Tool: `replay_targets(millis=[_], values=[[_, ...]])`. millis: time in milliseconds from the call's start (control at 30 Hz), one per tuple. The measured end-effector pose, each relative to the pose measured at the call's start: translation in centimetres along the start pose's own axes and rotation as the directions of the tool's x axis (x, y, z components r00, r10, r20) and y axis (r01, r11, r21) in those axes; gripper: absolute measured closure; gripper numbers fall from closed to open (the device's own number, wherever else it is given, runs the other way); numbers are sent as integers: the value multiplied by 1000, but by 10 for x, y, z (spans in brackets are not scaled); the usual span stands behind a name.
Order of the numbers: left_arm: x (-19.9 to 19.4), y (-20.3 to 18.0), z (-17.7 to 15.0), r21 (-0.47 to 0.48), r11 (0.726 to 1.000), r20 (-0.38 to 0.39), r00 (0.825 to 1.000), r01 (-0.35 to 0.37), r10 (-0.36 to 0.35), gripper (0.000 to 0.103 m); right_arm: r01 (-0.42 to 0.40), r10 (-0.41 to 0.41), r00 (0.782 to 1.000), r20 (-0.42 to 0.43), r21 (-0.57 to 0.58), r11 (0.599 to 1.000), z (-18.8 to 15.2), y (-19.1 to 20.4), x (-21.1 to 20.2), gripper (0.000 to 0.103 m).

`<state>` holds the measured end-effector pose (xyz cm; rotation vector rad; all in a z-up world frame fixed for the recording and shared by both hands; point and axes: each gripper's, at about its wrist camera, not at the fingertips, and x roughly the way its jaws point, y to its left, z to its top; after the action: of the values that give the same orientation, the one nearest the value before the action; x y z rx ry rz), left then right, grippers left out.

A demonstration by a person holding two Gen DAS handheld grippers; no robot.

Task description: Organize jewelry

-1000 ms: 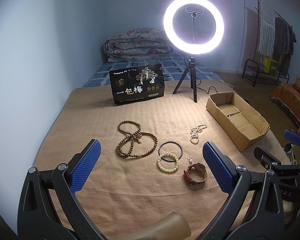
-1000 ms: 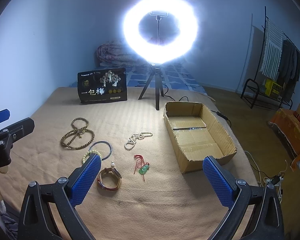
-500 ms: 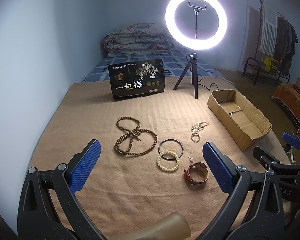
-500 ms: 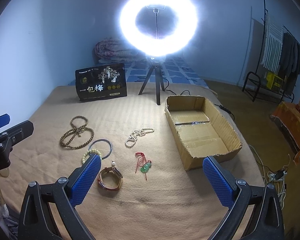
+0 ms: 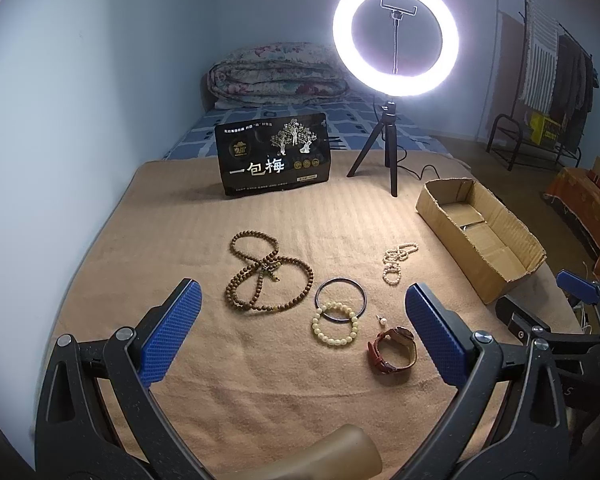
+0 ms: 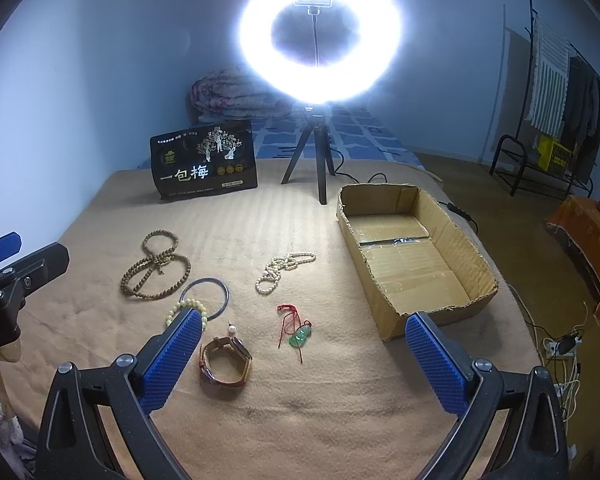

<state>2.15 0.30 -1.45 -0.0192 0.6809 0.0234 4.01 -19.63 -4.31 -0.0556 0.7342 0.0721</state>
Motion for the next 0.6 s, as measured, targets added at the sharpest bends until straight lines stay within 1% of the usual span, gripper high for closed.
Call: replay_targets(millis=[300, 600], values=[[9, 0, -2, -5, 1000, -7, 1000, -10, 10, 0, -4, 4, 1000, -5, 7, 1000, 2, 3, 7, 0], [14, 8, -3, -9, 1000, -26, 1000, -16, 16, 0, -11, 11, 1000, -7, -11, 1000, 2, 10, 12, 0]])
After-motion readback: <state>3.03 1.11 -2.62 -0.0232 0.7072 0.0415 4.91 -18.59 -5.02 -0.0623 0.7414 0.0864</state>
